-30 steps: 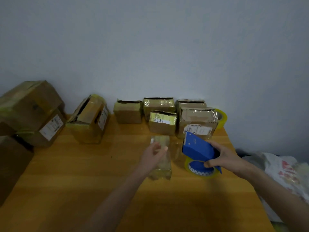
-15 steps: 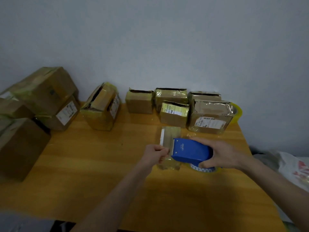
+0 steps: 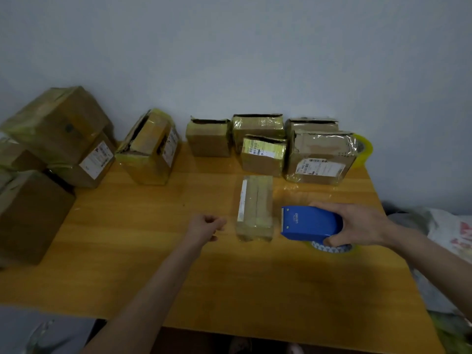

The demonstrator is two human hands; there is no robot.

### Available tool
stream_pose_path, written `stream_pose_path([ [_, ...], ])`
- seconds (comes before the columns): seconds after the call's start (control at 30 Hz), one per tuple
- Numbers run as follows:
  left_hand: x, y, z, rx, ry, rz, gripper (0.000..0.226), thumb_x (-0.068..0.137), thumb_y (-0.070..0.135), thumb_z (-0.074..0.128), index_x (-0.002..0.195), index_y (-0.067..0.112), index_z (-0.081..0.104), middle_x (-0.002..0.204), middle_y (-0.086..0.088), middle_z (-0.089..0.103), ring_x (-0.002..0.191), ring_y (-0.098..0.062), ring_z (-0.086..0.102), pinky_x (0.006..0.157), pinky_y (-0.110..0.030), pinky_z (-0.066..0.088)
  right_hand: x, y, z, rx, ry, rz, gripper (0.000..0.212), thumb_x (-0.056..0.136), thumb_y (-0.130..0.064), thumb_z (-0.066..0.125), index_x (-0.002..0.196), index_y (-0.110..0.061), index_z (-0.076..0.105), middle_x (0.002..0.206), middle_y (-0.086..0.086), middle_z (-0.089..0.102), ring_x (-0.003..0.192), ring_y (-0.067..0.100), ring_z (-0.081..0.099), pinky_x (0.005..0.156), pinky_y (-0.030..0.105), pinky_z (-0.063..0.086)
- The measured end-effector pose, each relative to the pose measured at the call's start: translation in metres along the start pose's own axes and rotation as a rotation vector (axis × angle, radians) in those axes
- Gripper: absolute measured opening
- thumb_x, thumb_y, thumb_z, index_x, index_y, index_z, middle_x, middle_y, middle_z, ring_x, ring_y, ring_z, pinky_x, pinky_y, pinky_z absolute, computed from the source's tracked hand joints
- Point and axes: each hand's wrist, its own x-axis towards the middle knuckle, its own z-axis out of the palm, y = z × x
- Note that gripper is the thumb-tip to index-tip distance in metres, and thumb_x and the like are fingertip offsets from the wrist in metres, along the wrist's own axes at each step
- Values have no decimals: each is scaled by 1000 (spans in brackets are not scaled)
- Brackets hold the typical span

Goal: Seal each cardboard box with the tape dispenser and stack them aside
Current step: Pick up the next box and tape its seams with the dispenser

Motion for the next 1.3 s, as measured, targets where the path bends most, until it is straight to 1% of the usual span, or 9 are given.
stream_pose_path([
  [0.23, 7, 0, 6, 11, 38, -8, 14, 89, 18, 67, 88, 4, 66, 74, 0, 63, 67, -8, 55, 51, -18, 46, 9, 8, 6, -17, 1, 38, 84, 69, -46, 73, 140, -53, 28, 99, -29, 49, 87, 1, 50, 74, 24, 47],
  [0.57, 21, -14, 21, 102, 36, -22, 17, 91, 20, 64, 76, 12, 62, 70, 2, 61, 65, -7, 53, 53, -19, 46, 27, 9, 27, -110, -95, 103, 84, 74, -46, 71, 143, -48, 24, 108, -15, 54, 94, 9, 51, 72, 28, 48],
  [0.7, 27, -19, 28, 225, -8, 36, 27, 92, 27, 63, 66, 20, 62, 68, 6, 63, 68, -8, 56, 73, -35, 54, 36, 5, 39, -79, -108, 132, 85, 74, -42, 72, 144, -48, 24, 106, -13, 54, 92, 11, 52, 64, 26, 41],
  [0.77, 29, -19, 25, 365, -59, 47, 16, 92, 35, 61, 87, 21, 67, 89, 2, 68, 81, -12, 59, 84, -37, 52, 37, 6, 41, -77, -103, 133, 84, 74, -43, 72, 143, -48, 25, 103, -14, 53, 91, 11, 52, 65, 27, 43],
  [0.9, 22, -34, 8, 821, -121, -13, 58, 88, 53, 57, 139, 28, 46, 135, -10, 47, 121, -26, 49, 97, -37, 44, 34, 6, 42, -107, -89, 146, 85, 74, -46, 71, 144, -46, 23, 109, -13, 56, 98, 13, 54, 79, 33, 51],
  [1.07, -14, -9, 36, 752, 175, 643, 36, 96, 13, 51, 130, 17, 57, 125, -8, 54, 99, -18, 57, 79, -27, 49, 37, 5, 49, -75, -84, 130, 90, 72, -56, 72, 146, -44, 22, 116, -13, 56, 102, 13, 53, 76, 30, 47],
  [1.17, -26, -6, 64, 900, -106, 794, 72, 89, -8, 40, 151, 18, 15, 159, 0, 12, 146, -16, 11, 120, -34, 12, 34, 6, 47, -96, -85, 128, 98, 68, -70, 68, 148, -44, 18, 124, -13, 56, 111, 14, 54, 80, 30, 48],
  [1.23, -21, -15, 70, 1070, -179, 729, 89, 84, -14, 35, 147, 25, -14, 155, 7, -19, 140, -6, -23, 115, -29, -15, 33, 7, 47, -89, -75, 121, 95, 69, -68, 68, 147, -45, 20, 123, -13, 56, 110, 15, 55, 82, 33, 50],
  [1.3, -17, -19, 70, 1136, -197, 708, 94, 82, -16, 34, 143, 28, -21, 152, 9, -27, 137, -5, -29, 115, -30, -18, 31, 7, 46, -78, -60, 112, 88, 72, -61, 69, 145, -46, 22, 114, -14, 57, 102, 13, 55, 78, 32, 50],
])
